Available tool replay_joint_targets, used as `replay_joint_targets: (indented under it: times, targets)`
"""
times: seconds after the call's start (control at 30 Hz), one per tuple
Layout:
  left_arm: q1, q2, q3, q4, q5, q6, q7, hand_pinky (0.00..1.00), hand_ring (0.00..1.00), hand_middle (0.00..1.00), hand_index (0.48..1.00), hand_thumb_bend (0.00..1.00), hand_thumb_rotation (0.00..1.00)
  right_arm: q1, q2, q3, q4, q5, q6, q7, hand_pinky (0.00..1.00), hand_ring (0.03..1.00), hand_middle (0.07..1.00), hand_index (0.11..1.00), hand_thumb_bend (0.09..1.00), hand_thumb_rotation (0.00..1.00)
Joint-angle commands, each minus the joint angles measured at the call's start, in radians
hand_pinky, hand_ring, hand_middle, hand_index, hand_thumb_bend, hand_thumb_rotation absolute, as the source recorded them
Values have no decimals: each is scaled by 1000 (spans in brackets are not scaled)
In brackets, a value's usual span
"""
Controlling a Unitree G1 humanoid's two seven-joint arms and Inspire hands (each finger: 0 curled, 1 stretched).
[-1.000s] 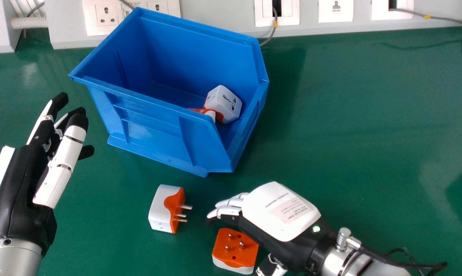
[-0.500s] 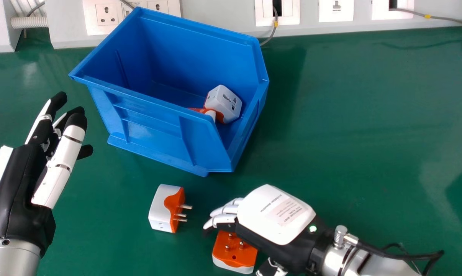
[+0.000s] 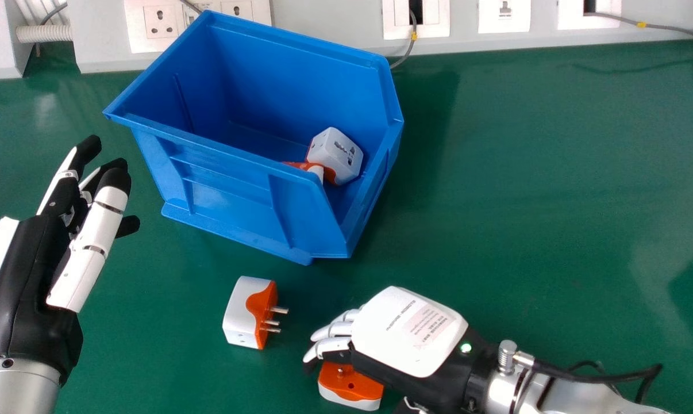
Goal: Pick all objects and put in blue box
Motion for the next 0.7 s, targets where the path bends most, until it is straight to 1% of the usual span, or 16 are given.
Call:
replay_joint_targets:
  times: [0.0, 0.1, 0.2, 0.3, 0.4, 0.53, 0.67]
  targets:
    - [-2, 12, 7, -28, 1, -4, -1, 804, 897, 910, 950, 414, 759, -35, -8, 8, 14, -8, -25, -20, 683, 788, 809, 730, 423, 0]
    - [-2, 12, 6, -29, 3, -4, -1, 804, 896, 910, 949, 415, 759, -65, -20, 18, 35, -40, -52, -49, 680, 789, 810, 726, 406, 0]
    - [-1, 12, 6, -29, 2, -6, -2, 804, 897, 910, 949, 415, 759, -86, -27, 23, 50, -60, -72, -70, 676, 789, 809, 724, 408, 0]
    - [0, 11, 8, -28, -1, -5, -3, 805, 897, 910, 950, 415, 759, -113, -33, 30, 57, -68, -88, -63, 668, 786, 806, 717, 407, 0]
    - [1, 10, 6, -31, -2, -3, -2, 804, 896, 910, 950, 415, 759, -134, -36, 35, 59, -81, -98, -55, 668, 784, 807, 716, 400, 0]
    - [5, 7, 4, -43, -1, 3, 1, 801, 895, 909, 949, 413, 759, -160, -35, 42, 70, -98, -113, -59, 672, 783, 812, 719, 410, 0]
    - [11, 5, 6, -47, -4, 2, 0, 802, 896, 909, 949, 413, 759, -179, -33, 46, 80, -85, -121, -36, 675, 787, 812, 717, 406, 0]
